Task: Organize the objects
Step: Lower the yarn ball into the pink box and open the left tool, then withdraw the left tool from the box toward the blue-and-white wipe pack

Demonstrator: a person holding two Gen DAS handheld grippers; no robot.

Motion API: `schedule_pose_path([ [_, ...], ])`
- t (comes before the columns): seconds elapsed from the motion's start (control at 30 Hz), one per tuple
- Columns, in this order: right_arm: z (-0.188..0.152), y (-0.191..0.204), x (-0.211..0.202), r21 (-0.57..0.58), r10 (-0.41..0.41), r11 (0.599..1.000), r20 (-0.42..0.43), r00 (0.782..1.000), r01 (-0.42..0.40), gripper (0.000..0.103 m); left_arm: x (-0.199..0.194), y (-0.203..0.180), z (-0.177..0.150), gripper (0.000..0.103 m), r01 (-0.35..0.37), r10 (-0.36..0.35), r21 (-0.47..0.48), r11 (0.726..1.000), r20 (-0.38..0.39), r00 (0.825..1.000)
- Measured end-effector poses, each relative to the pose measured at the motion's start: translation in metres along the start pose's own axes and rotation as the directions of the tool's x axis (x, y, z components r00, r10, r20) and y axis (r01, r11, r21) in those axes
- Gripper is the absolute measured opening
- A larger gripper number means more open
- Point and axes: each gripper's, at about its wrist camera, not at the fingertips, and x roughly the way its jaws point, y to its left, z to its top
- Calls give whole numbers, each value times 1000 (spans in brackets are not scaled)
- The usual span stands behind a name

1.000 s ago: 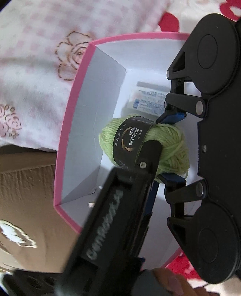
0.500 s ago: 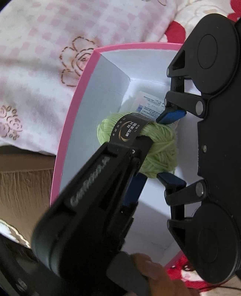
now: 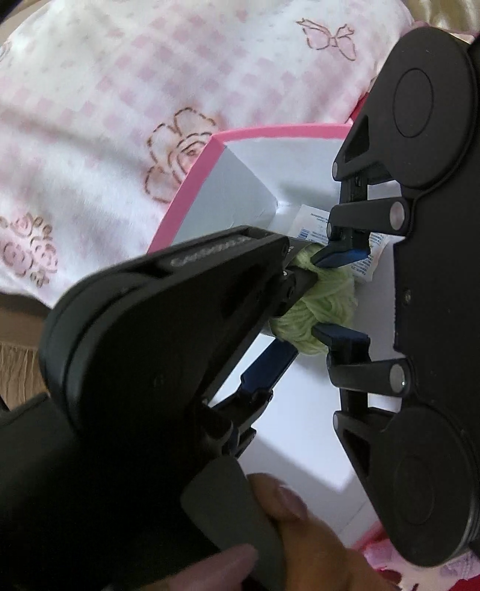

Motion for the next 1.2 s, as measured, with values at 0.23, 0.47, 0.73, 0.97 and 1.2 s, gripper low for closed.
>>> schedule_pose_path([
  [0.23,-2,-6,3,40,-2,999,8,1000,2,41,2,2,1,43,-9,9,-2,1000,-28,1000],
  [0.47,-6,-7,-29,64,179,981,55,982,-183,48,-30,-3,-13,44,-9,9,26,1000,16,1000],
  [0.73,-5,-27,-58,154,243,955,86,966,-254,55,-75,-23,-30,52,-104,96,86,991,85,992],
  [0.97,-12,-52,-96,188,278,936,123,953,-298,65,-132,-29,-54,61,-158,143,96,983,150,978],
  [1.2,-14,-45,-130,152,291,937,154,944,-313,81,-174,-40,-81,72,-233,204,122,965,213,956],
])
